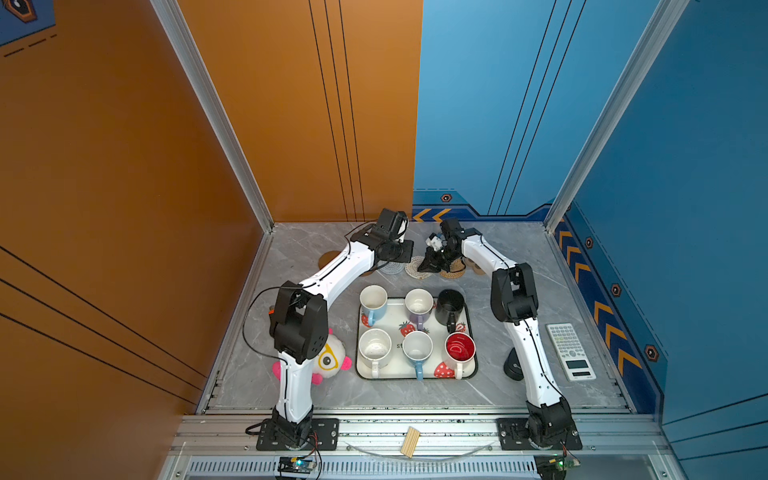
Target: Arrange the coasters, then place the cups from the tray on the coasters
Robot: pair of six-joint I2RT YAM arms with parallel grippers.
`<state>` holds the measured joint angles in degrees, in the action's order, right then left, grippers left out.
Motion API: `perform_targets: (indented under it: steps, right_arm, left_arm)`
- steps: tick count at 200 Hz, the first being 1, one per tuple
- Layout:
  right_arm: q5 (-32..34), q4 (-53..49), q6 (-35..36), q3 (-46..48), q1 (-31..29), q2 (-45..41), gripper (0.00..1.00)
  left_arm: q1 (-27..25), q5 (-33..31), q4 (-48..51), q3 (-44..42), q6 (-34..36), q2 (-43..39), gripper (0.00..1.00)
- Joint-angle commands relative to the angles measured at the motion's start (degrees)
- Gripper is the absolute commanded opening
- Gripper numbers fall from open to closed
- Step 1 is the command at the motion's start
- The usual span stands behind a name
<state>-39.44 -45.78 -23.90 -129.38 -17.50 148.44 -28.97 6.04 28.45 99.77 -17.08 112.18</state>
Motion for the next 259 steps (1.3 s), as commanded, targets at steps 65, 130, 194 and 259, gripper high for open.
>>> perform_targets:
  steps: [65, 130, 194, 259]
  right_arm:
    - [2.91, 1.14, -3.25, -3.07, 0.95, 3.06, 0.0]
    - [3.49, 1.48, -4.04, -3.5, 2.25, 3.78, 0.0]
    - [1.92, 2.25, -4.92, -5.5, 2.38, 5.08, 0.01]
    - [1.04, 2.88, -5.46, -6.94, 2.59, 4.44, 0.04]
  left_arm:
    - [-1.18, -3.82, -7.36, -12.04, -1.02, -12.83, 0.03]
    - [-1.7, -4.54, -7.44, -12.75, -0.67, -14.53, 0.03]
    - [-2.02, -4.48, -7.44, -12.49, -0.5, -14.62, 0.03]
    - [-2.04, -4.46, -7.47, -12.49, -0.32, -15.41, 0.04]
